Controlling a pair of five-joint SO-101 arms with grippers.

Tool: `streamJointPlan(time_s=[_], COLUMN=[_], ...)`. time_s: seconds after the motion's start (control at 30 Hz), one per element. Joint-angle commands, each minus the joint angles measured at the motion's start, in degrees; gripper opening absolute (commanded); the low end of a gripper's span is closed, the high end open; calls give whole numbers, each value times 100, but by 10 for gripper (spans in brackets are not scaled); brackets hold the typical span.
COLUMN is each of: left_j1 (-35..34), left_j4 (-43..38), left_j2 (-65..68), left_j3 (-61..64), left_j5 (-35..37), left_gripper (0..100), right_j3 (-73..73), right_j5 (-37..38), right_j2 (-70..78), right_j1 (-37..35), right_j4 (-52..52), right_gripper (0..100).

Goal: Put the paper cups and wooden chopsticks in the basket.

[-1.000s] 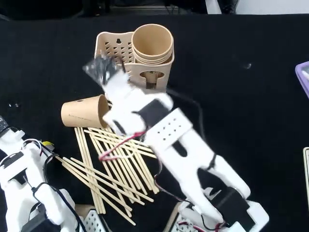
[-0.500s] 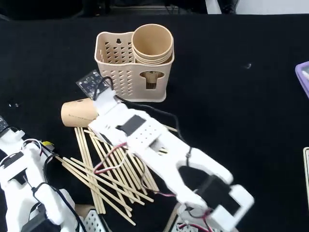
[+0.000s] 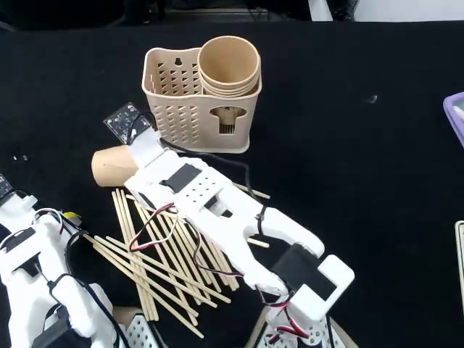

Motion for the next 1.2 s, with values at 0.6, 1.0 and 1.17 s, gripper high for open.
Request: streamJointPlan(time_s=[0.6,1.0,1.17], left_j1=[57,57,57], left_j4=[-79,-79,-79], left_j2=[-62,-62,-62], left_j3=[-84,-84,-75], left_j5=[-35,-35,-35], left_gripper=[278,278,278], right_j3=[-1780,-3556,-3969], right_j5=[2470,4993,5248], right_j2=[-5024,-3055,-2369], right_j1=[1231,2171,2382], right_j4=[3701,3815,3842], right_gripper=[10,10,10])
